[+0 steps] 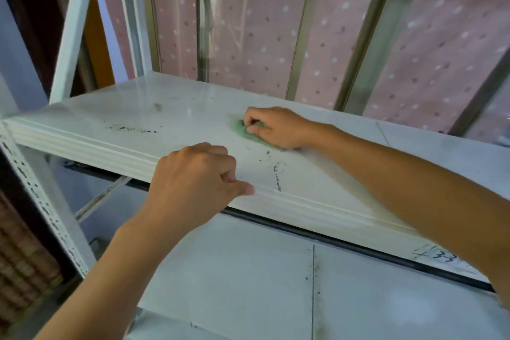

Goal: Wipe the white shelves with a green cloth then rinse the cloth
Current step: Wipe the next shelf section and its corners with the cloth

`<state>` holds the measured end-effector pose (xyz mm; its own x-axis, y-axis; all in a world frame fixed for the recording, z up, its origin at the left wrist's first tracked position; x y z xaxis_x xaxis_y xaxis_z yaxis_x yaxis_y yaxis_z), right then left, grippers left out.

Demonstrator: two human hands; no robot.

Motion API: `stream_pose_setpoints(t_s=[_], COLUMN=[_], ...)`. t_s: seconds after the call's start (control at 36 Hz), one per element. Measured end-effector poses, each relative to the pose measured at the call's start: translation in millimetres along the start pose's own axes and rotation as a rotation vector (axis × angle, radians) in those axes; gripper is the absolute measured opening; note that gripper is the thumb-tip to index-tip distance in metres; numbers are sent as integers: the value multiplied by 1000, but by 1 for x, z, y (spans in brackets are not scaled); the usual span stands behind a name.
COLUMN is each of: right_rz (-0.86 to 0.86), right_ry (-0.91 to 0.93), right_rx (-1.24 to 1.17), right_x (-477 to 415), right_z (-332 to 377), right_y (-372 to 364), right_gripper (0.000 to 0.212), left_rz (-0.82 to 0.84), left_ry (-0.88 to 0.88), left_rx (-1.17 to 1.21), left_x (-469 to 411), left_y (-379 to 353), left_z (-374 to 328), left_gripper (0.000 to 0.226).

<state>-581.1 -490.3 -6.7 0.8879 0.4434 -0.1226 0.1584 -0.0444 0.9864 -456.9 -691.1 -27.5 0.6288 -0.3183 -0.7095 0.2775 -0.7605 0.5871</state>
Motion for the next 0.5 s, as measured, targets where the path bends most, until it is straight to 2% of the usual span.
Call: stream_pose_setpoints(t_s=[0.08,0.19,0.36,0.5], right_rz=[-16,-20,-18,49], right_ry=[28,2,-343,-397], right_rx=[-27,-11,54,93], right_x=[5,-8,-16,-37], right_z=[15,-16,-124,-144], right_y=[4,5,-10,-17], right_gripper=[12,13,21,25], left_rz=[10,17,46,20], left_ry=[-11,-1,-12,-20], left_rx=[4,0,-43,-43], left_x=[-1,-2,0,-1], left_y=[0,1,-1,0], left_z=[0,0,1,0], left_gripper=[52,54,51,50])
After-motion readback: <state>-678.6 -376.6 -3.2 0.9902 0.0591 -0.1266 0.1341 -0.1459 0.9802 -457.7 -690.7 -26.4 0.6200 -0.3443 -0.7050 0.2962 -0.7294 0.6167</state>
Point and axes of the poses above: each hand's wrist, its own x-axis away from the middle knuckle, its own y-axis out of the back of the hand, z = x × y, the point moved 4 cm from there along -x, towards the middle knuckle, and after that the axes turned 14 degrees about x, right-handed, at the moved point
